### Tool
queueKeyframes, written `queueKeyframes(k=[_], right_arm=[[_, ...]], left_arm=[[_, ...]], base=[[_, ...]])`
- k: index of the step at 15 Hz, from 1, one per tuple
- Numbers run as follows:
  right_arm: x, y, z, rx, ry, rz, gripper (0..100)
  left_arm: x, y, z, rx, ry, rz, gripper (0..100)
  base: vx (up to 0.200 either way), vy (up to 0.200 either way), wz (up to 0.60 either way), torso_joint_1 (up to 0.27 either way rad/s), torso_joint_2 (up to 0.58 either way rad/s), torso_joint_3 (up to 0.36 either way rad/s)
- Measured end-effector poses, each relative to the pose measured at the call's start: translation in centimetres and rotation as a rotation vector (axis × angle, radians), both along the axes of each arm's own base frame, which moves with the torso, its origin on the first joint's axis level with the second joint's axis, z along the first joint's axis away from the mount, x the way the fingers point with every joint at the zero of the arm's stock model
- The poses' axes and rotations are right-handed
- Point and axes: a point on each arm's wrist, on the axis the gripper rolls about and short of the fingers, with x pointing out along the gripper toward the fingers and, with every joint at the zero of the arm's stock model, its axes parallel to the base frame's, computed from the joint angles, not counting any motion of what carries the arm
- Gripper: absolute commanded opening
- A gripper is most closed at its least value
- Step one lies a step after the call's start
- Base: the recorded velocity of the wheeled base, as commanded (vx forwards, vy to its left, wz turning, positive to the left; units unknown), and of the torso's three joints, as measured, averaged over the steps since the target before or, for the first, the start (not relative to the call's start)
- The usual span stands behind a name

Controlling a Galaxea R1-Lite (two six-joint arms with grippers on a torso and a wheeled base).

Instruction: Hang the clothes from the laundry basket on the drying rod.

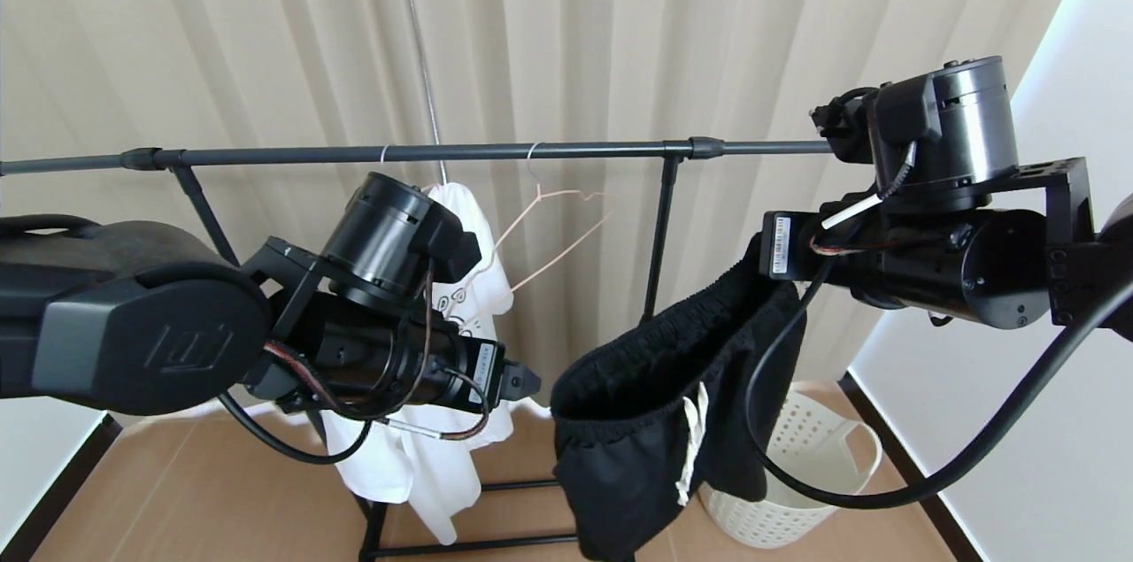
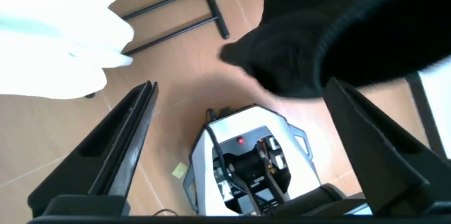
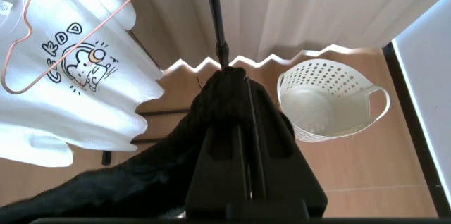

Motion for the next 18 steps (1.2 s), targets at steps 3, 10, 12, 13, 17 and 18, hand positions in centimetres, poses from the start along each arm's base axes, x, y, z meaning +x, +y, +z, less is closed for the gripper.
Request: queueKeyframes(k=[3,10,12,13,17,18], right_arm=[[0.1,0.0,-0.1,-0.002,0.004,-0.005,0],[-0.1,0.0,-0.2,-0.013,0.004,0.002,0],[0.0,0.1,0.3,-0.022,-0.030,0.023,0],[0.2,0.3,0.7,-0.019,-0.078,0.034,0],[-0.1,1.2,-0.9,-0.064,-0.073,0.082,0],[-0.5,1.6,-1.2,-0.073,-0.065,0.101,0]], left_arm=[[-0.1,1.1,0.7,-0.077,0.008,-0.055,100],[6.2,4.4,0.3,-0.060,-0.287,-0.028,100],[8.1,4.5,-0.7,-0.039,-0.330,-0.028,100],[9.0,4.5,-1.0,-0.034,-0.339,-0.023,100],[12.5,3.7,-2.3,-0.028,-0.368,-0.003,100],[13.3,3.6,-2.6,-0.032,-0.389,0.005,100]], base=[[0.000,0.000,0.00,0.000,0.00,0.000],[0.000,0.000,0.00,0.000,0.00,0.000],[0.000,0.000,0.00,0.000,0.00,0.000],[0.000,0.000,0.00,0.000,0.00,0.000],[0.000,0.000,0.00,0.000,0.00,0.000],[0.000,0.000,0.00,0.000,0.00,0.000]])
